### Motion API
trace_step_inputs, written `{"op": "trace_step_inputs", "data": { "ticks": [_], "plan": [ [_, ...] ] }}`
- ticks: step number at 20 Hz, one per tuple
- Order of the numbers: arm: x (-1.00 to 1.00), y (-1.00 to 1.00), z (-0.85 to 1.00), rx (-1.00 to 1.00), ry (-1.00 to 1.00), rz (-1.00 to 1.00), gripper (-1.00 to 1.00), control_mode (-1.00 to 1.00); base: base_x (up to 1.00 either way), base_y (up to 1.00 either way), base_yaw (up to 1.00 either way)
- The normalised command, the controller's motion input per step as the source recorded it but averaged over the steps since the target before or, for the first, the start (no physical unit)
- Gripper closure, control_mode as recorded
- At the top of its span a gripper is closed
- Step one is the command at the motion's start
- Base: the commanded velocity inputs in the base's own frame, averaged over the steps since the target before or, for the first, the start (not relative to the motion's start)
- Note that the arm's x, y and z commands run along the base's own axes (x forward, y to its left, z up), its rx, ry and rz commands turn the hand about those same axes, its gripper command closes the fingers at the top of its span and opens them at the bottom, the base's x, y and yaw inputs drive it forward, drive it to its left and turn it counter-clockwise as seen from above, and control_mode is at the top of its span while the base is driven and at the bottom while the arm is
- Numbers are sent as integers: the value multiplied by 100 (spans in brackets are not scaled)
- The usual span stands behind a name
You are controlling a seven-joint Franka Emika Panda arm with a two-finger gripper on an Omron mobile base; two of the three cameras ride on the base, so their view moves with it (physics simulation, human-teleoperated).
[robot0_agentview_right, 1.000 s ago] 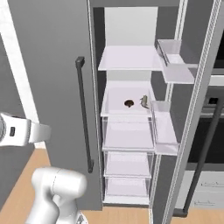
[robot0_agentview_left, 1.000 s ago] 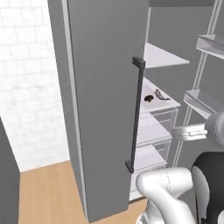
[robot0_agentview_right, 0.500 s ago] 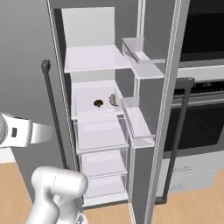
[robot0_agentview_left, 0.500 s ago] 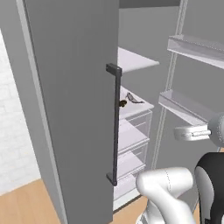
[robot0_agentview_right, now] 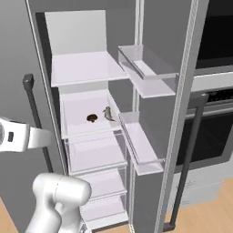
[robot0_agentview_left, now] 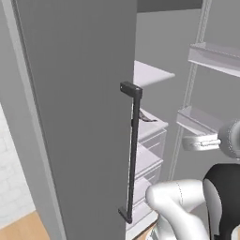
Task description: Place one mushroom and one fish in each tupperware on the nearby counter, to pack two identical lunches.
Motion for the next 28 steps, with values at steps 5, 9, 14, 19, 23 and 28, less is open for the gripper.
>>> {"op": "trace_step_inputs", "data": {
  "ticks": [5,9,14,19,23,28],
  "plan": [
    [0,0,0,0,0,0,-100,100,44,-42,-1],
    [0,0,0,0,0,0,-100,100,78,-21,19],
    [0,0,0,0,0,0,-100,100,63,-3,32],
    [0,0,0,0,0,0,-100,100,44,0,49],
    [14,0,-3,0,0,8,-100,-100,39,0,32],
    [62,0,-4,0,11,9,-100,-100,0,0,0]
  ]
}}
